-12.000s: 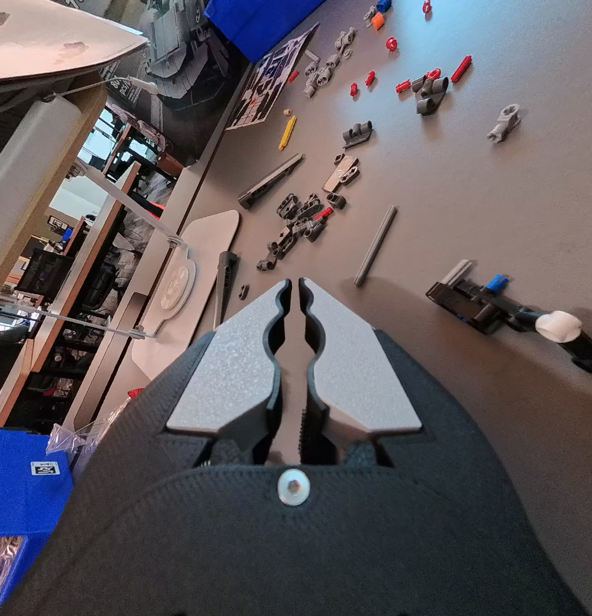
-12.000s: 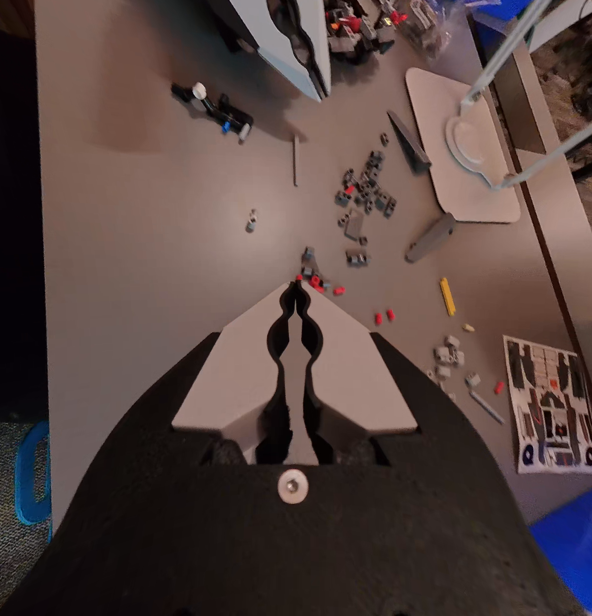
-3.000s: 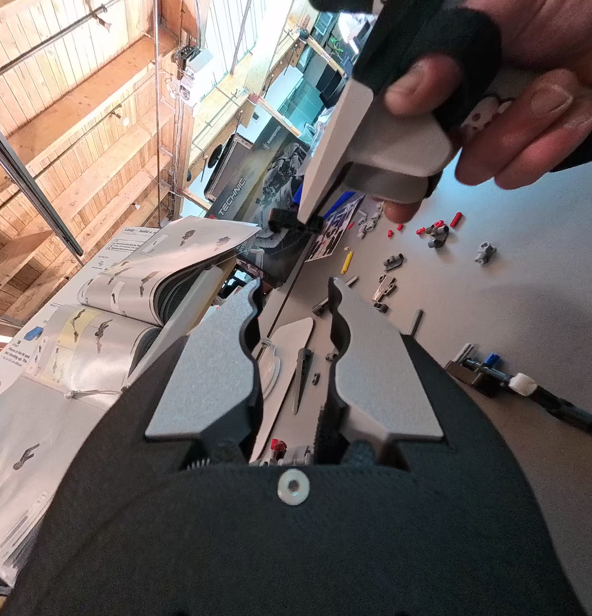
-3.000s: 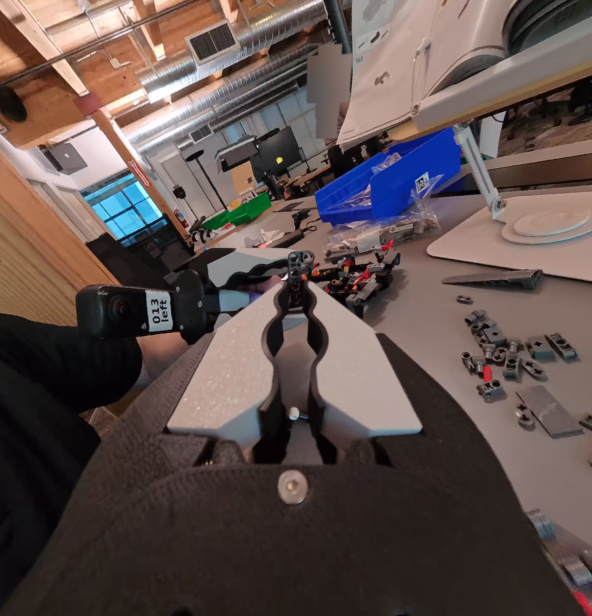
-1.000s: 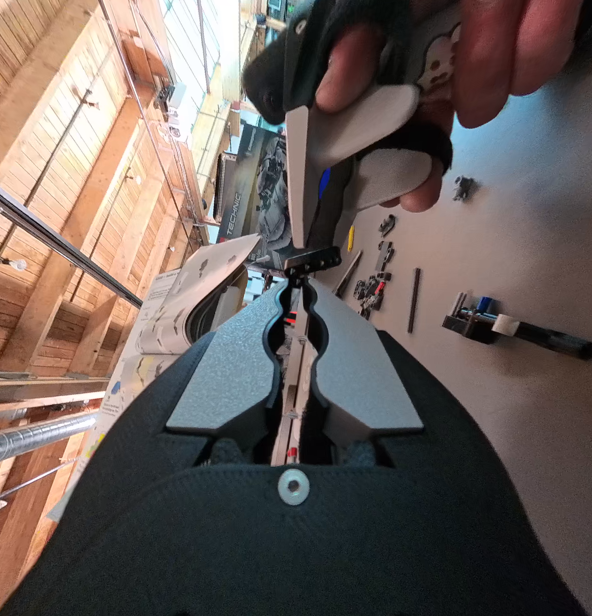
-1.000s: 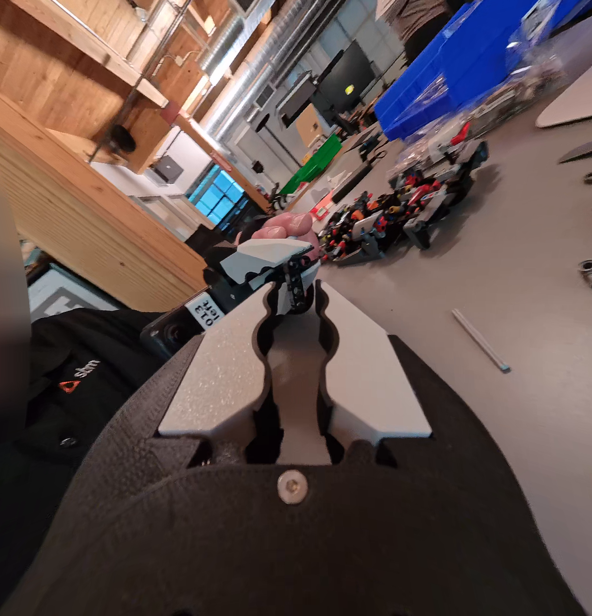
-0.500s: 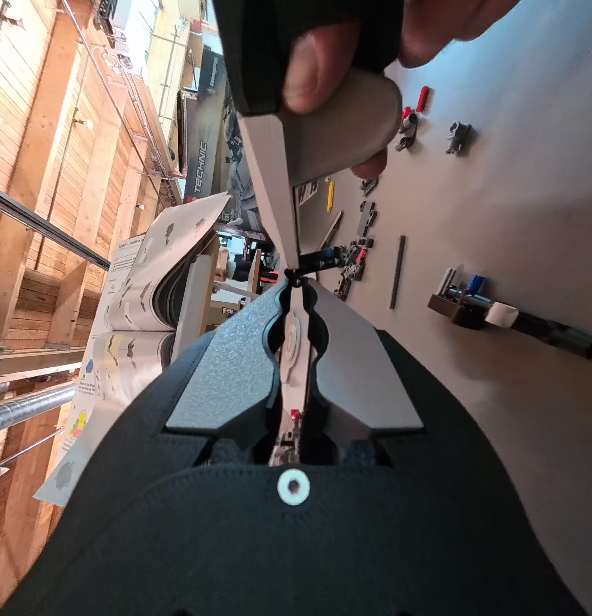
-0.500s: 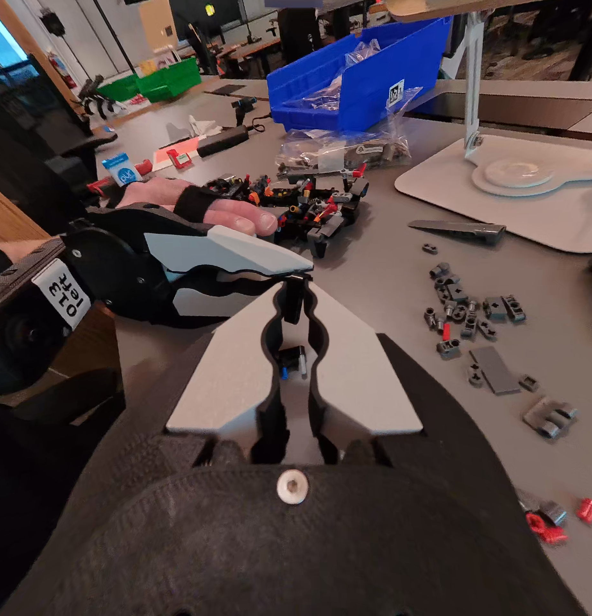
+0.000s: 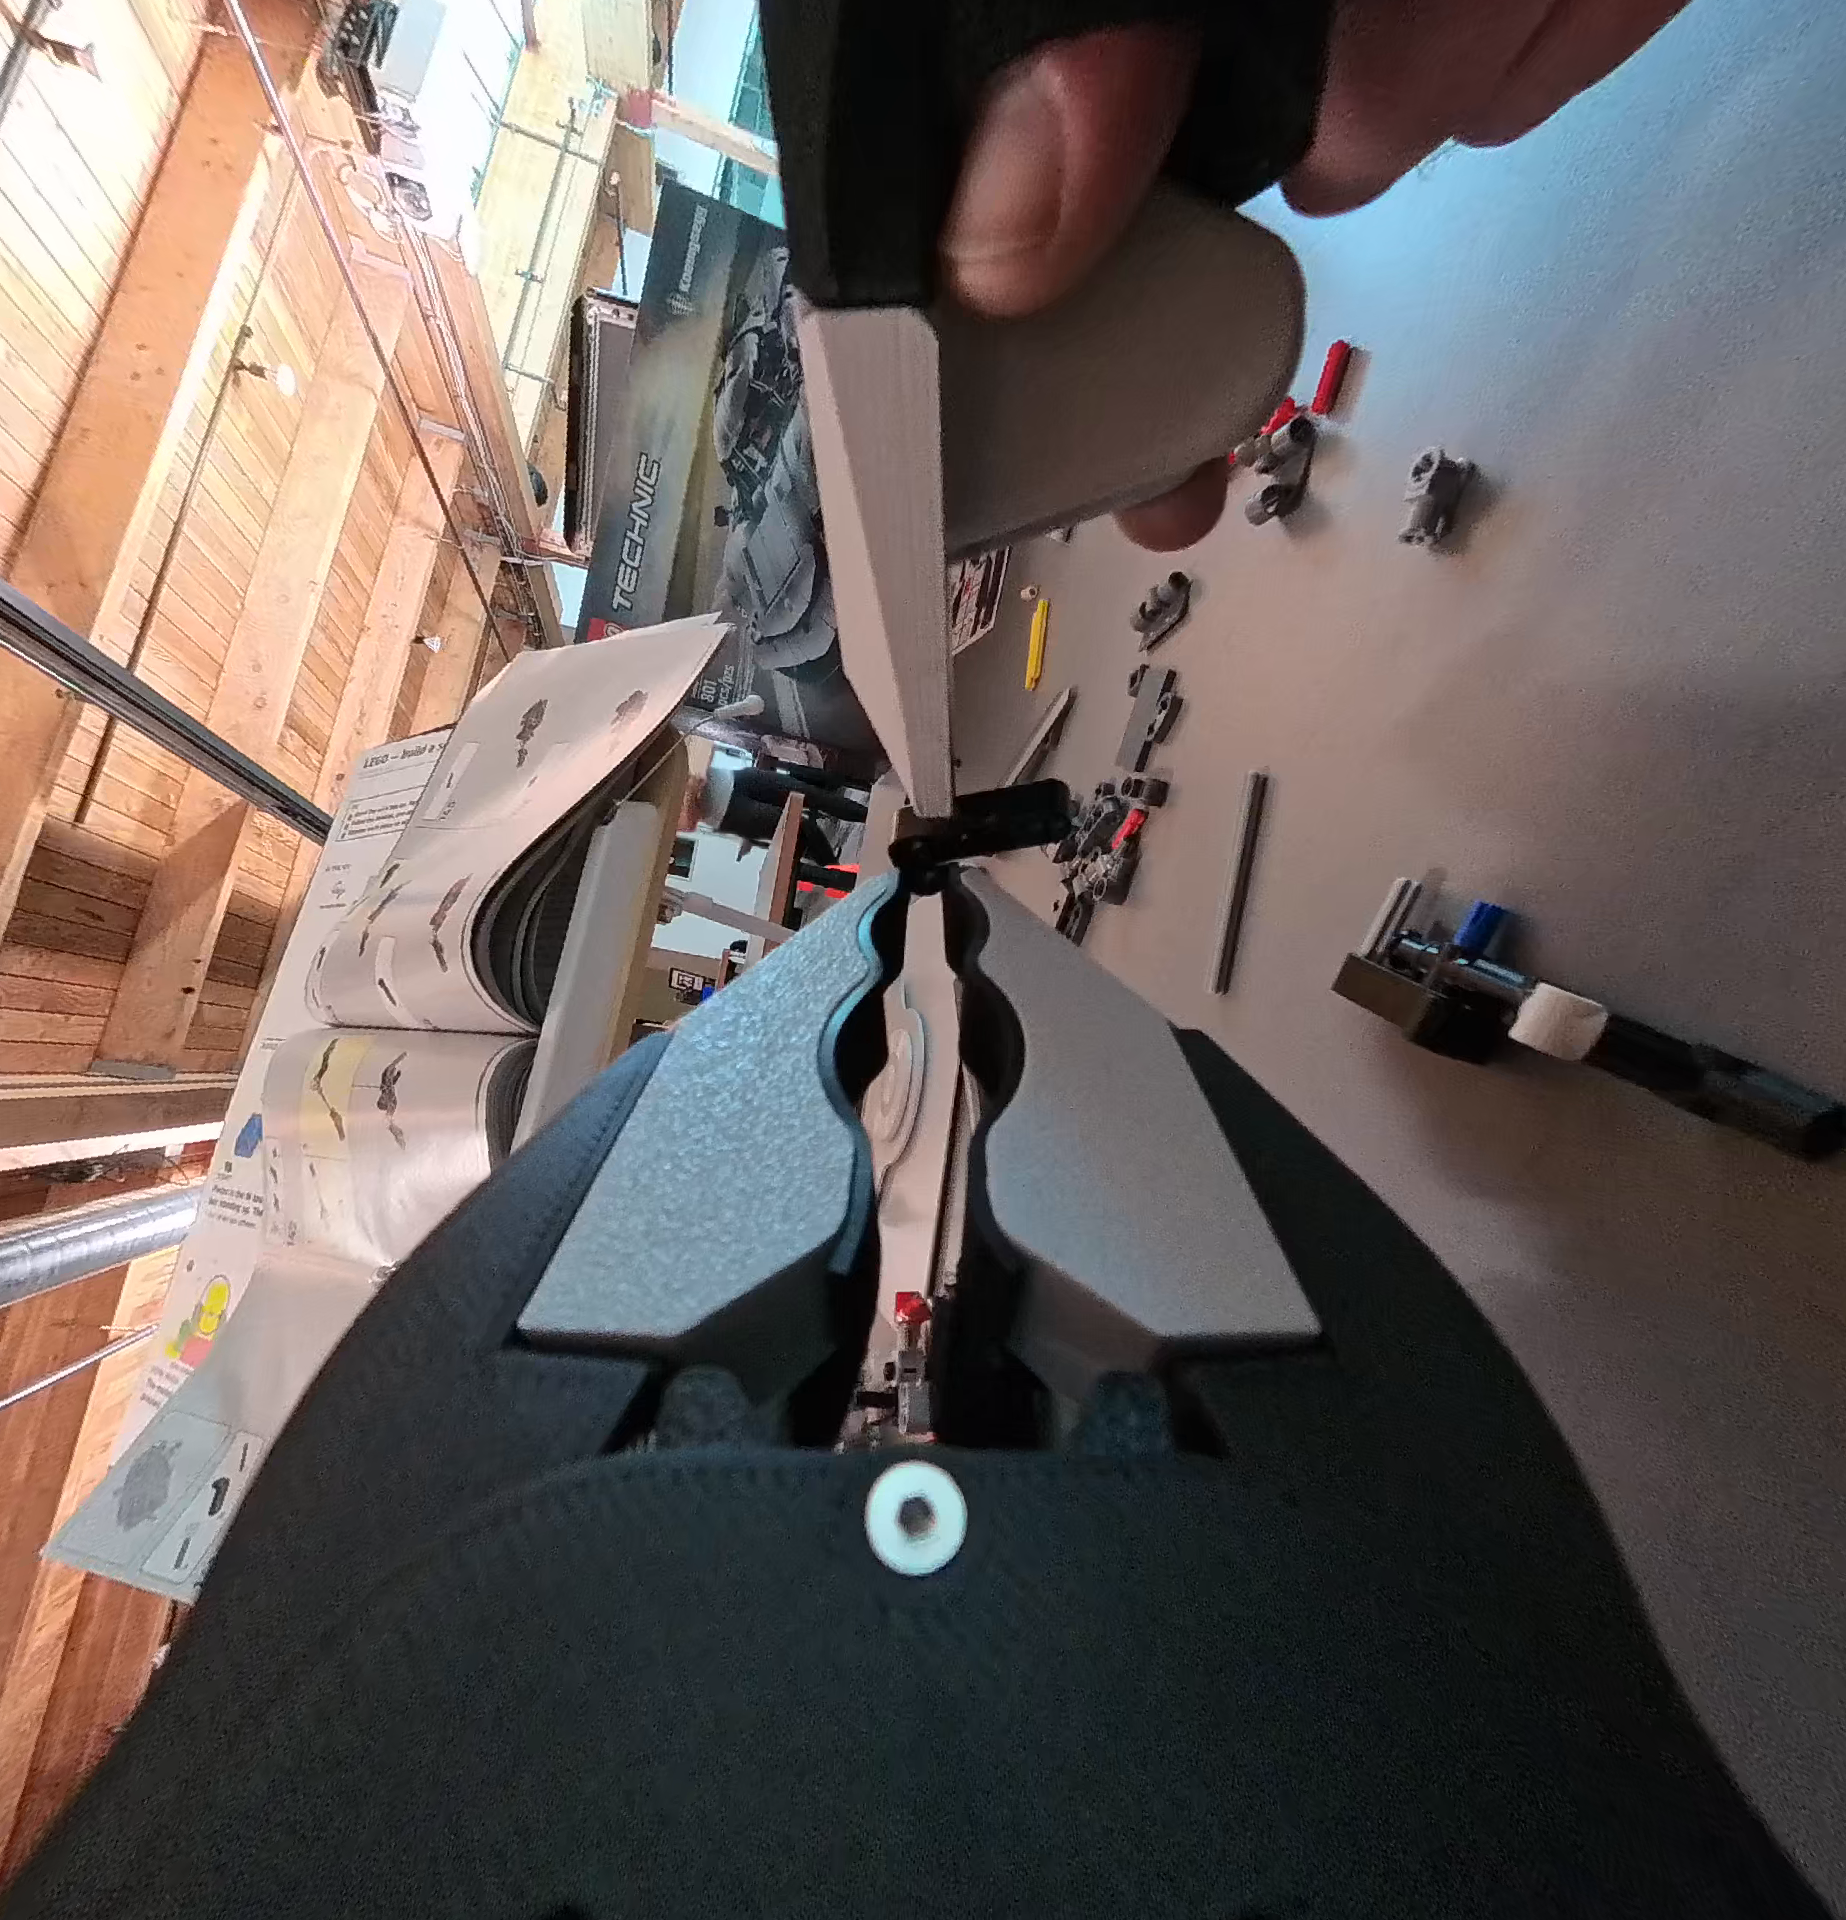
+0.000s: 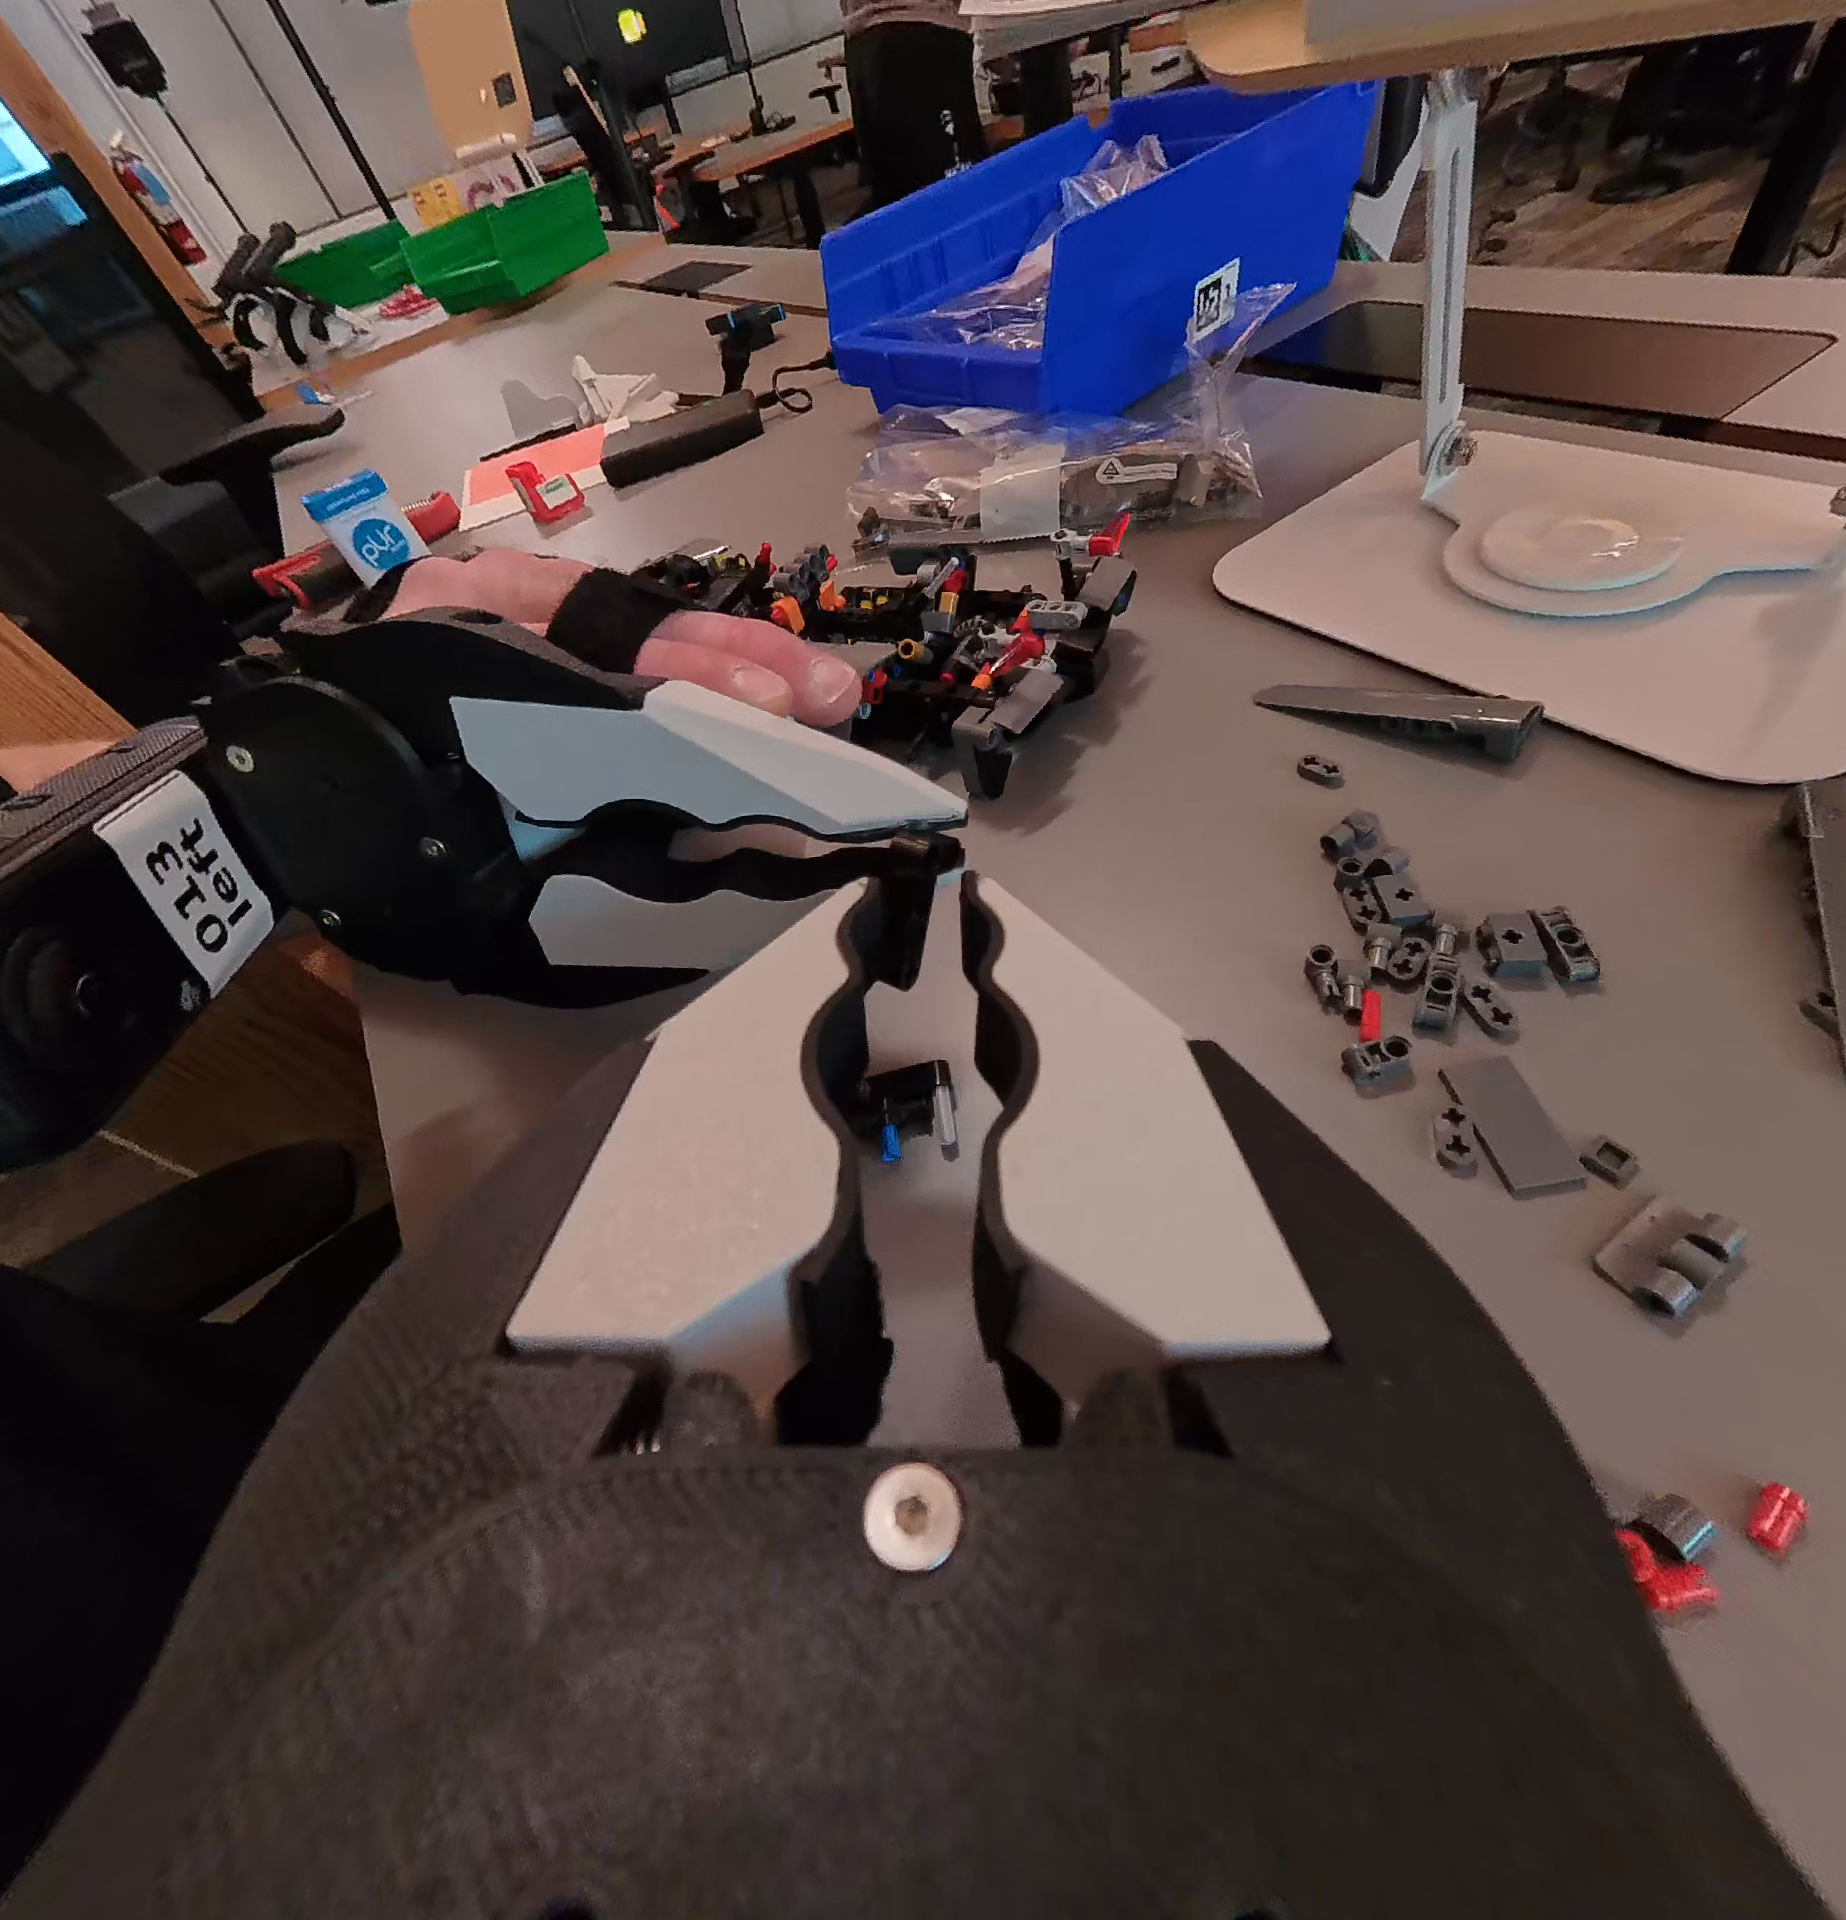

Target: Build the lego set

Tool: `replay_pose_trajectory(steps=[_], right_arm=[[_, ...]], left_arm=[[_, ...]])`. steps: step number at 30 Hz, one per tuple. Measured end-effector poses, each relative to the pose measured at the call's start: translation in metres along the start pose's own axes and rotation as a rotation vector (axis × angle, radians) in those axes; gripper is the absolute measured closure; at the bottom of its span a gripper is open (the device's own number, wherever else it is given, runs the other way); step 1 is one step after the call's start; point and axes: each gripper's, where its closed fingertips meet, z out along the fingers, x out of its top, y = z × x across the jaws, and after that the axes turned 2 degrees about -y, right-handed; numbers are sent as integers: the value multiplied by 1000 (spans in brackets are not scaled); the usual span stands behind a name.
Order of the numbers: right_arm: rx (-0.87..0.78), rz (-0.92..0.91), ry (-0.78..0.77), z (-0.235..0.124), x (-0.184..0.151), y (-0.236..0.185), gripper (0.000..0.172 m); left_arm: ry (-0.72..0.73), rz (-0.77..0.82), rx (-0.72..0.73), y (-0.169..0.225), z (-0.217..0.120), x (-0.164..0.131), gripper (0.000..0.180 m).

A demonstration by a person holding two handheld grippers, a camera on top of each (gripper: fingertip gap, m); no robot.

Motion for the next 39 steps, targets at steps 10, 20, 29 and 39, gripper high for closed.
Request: replay_pose_trajectory(steps=[10, 20, 29, 39], right_arm=[[-51, -89, -86, 7, -10, -3, 164], [11, 9, -57, 0, -15, -3, 167], [99, 146, -68, -17, -25, -3, 166], [163, 252, -188, -32, -67, -10, 166]], left_arm=[[1, -32, -17, 2, -1, 1, 176], [48, -49, -43, 7, -2, 9, 177], [65, -81, -70, 7, -3, 6, 168], [212, -30, -265, 37, -20, 34, 163]])
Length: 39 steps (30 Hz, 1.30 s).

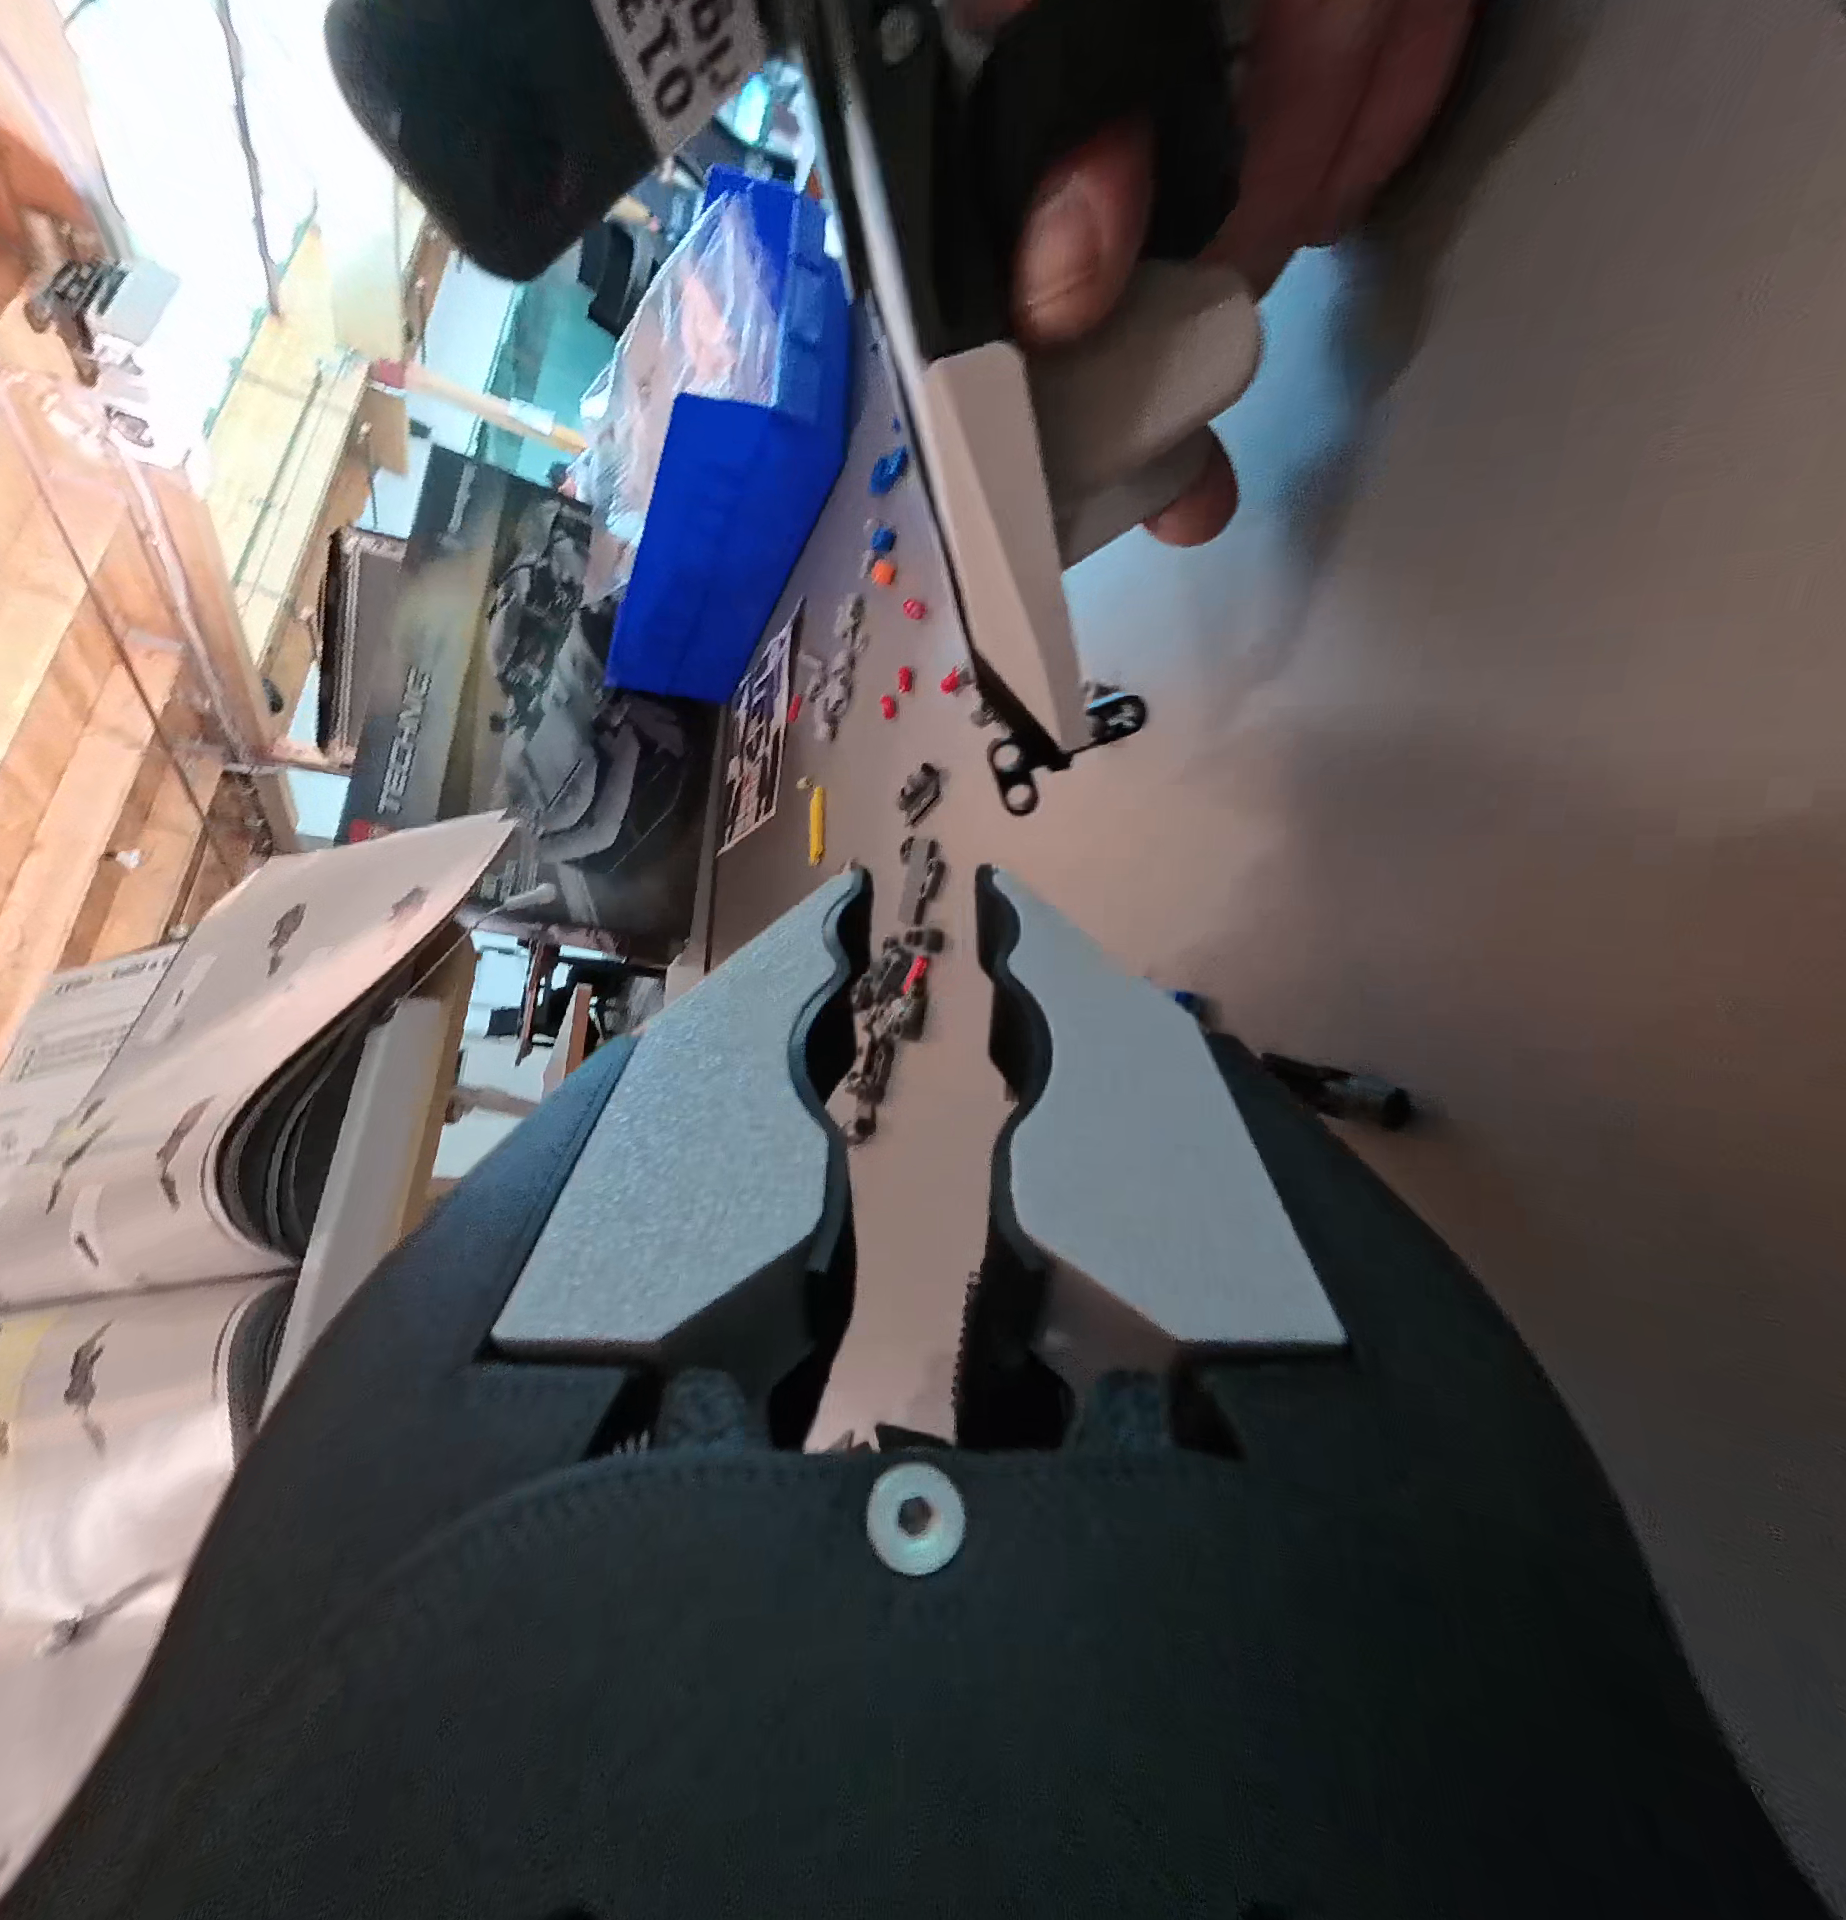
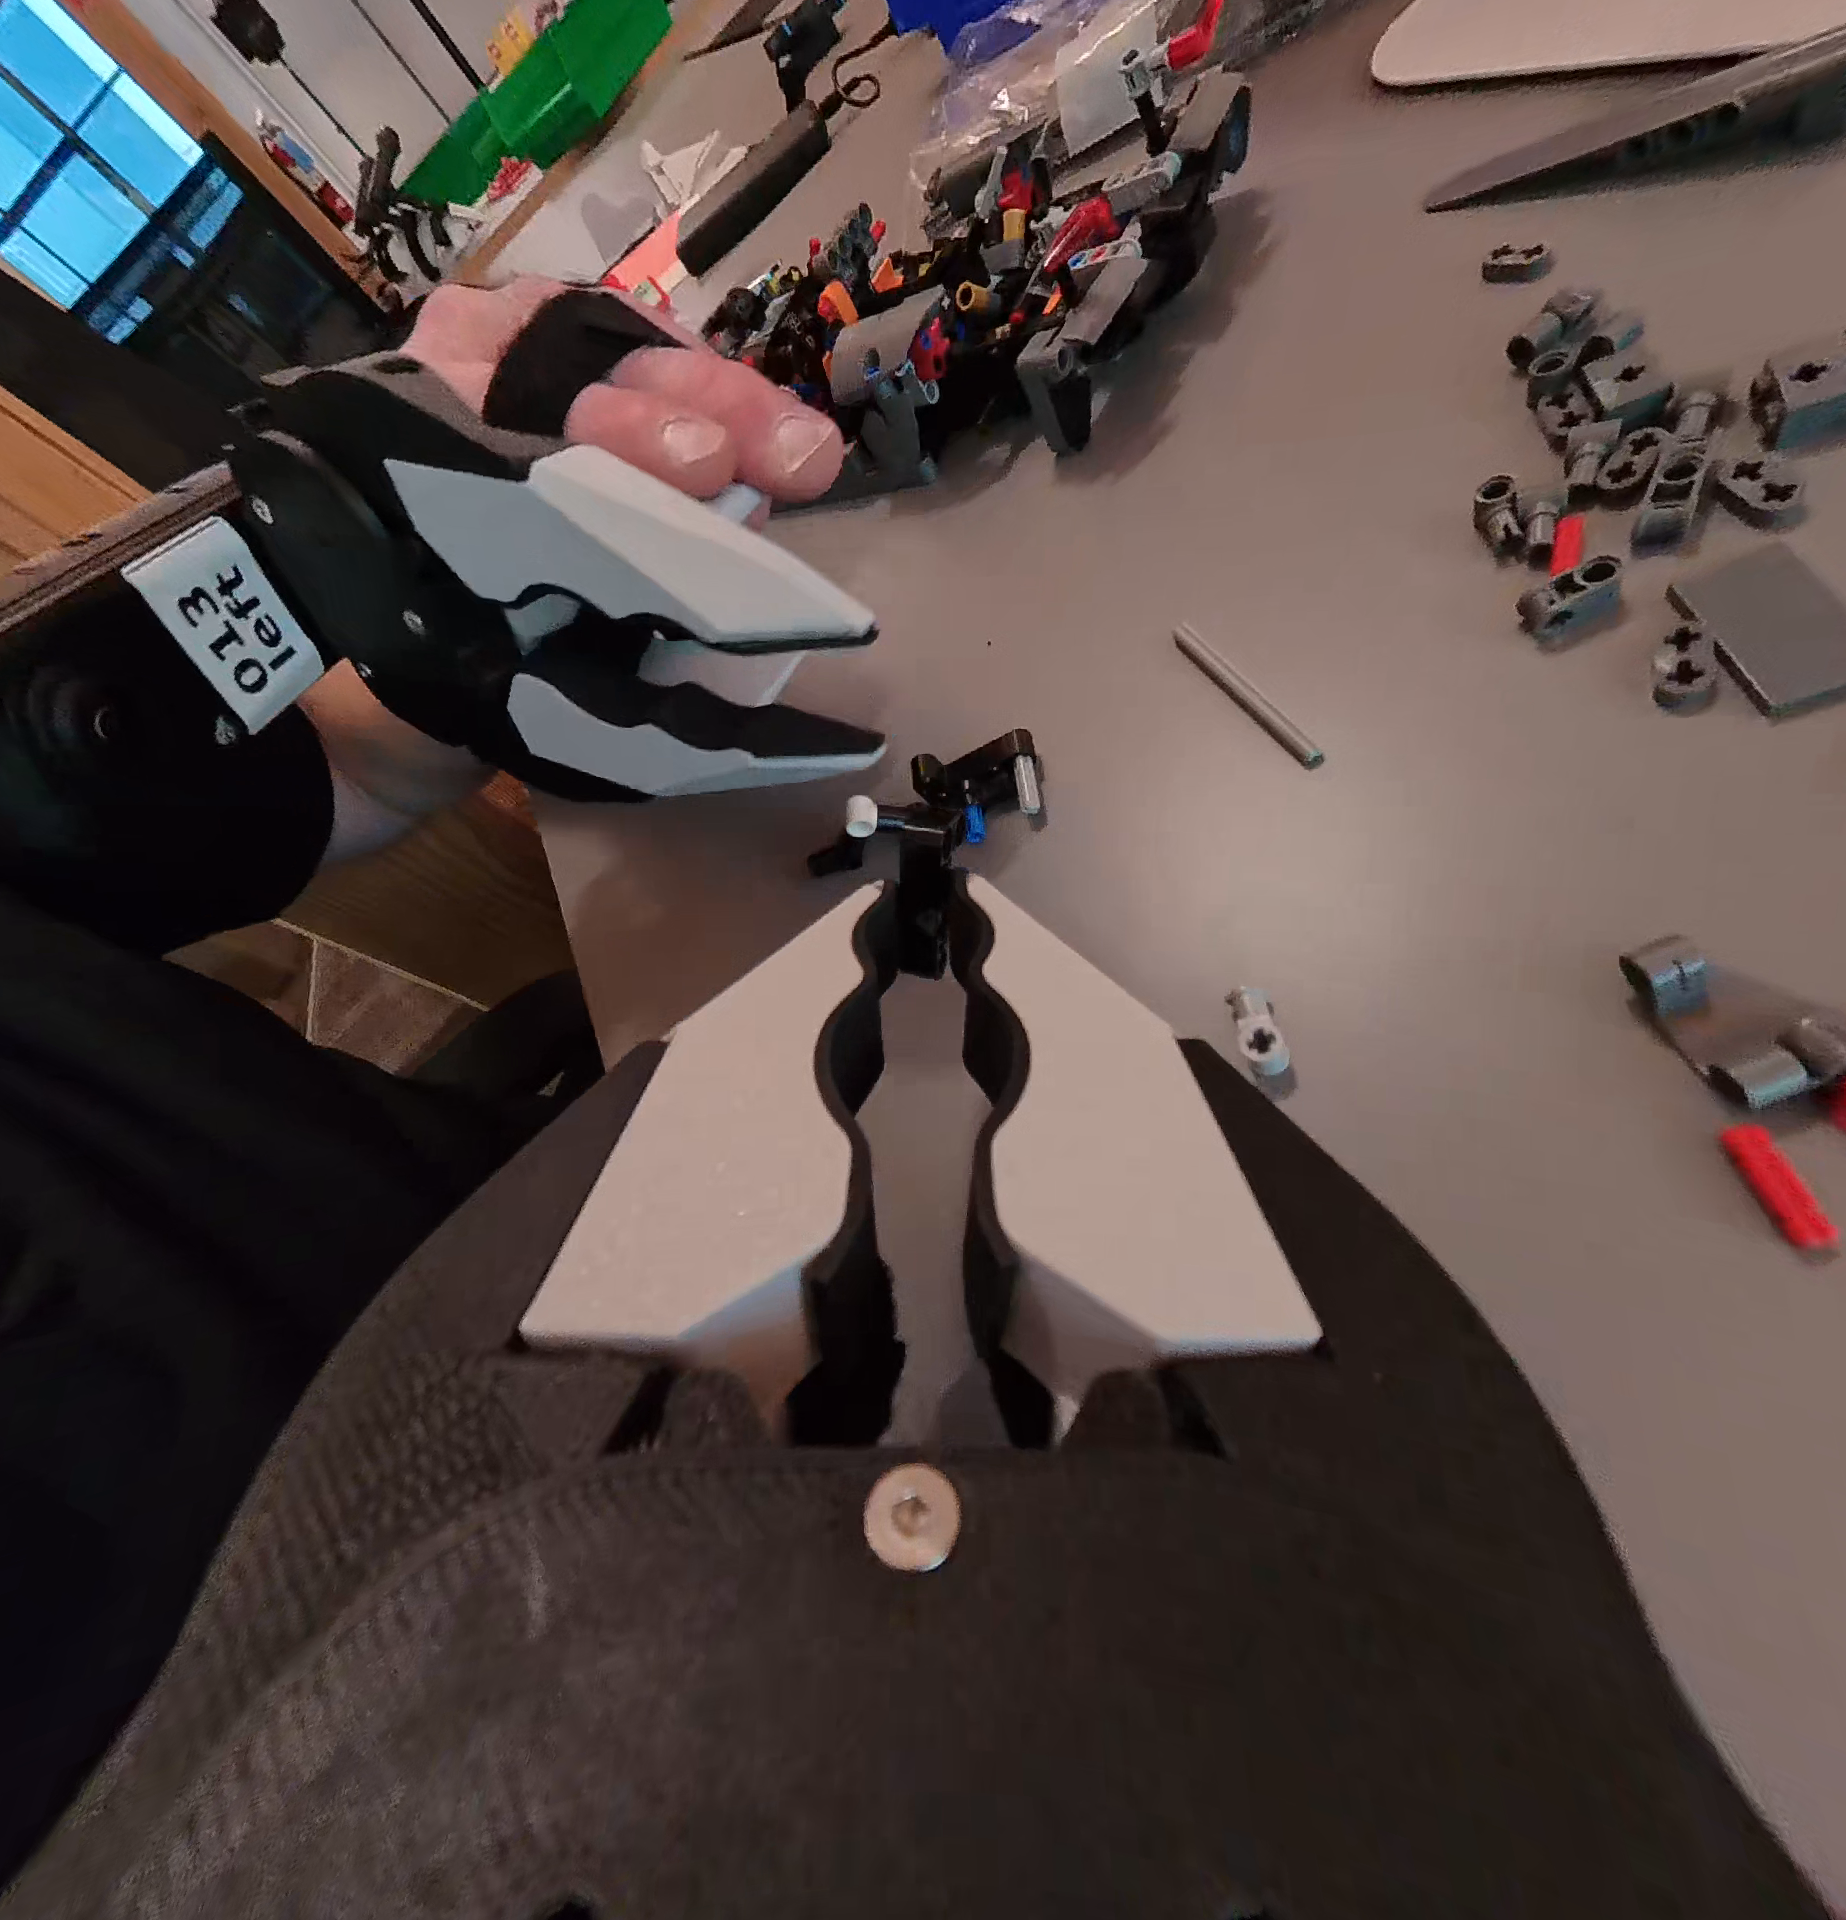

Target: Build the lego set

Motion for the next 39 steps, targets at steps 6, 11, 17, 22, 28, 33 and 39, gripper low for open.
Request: replay_pose_trajectory(steps=[6, 11, 17, 22, 28, 33, 39], right_arm=[[63, 15, -13, -7, 0, -8, 166], [155, 66, 15, -9, -1, -15, 166], [196, 73, 7, -11, -1, -19, 166], [127, 33, 13, -13, -1, -12, 155], [-216, -248, 17, -37, -2, 5, 140], [-412, -394, -8, -36, -9, 10, 142], [-634, -533, -60, -25, -14, 30, 155]], left_arm=[[6, 11, -105, 14, 2, 15, 153], [5, 49, -78, 14, 9, 20, 157], [41, 99, -44, 16, 12, 29, 174], [3, 84, -84, 16, 17, 27, 175], [-147, -46, -165, 17, 35, 11, 175], [-227, -193, -285, 25, 47, 10, 175], [-249, -359, -368, 30, 55, 18, 175]])
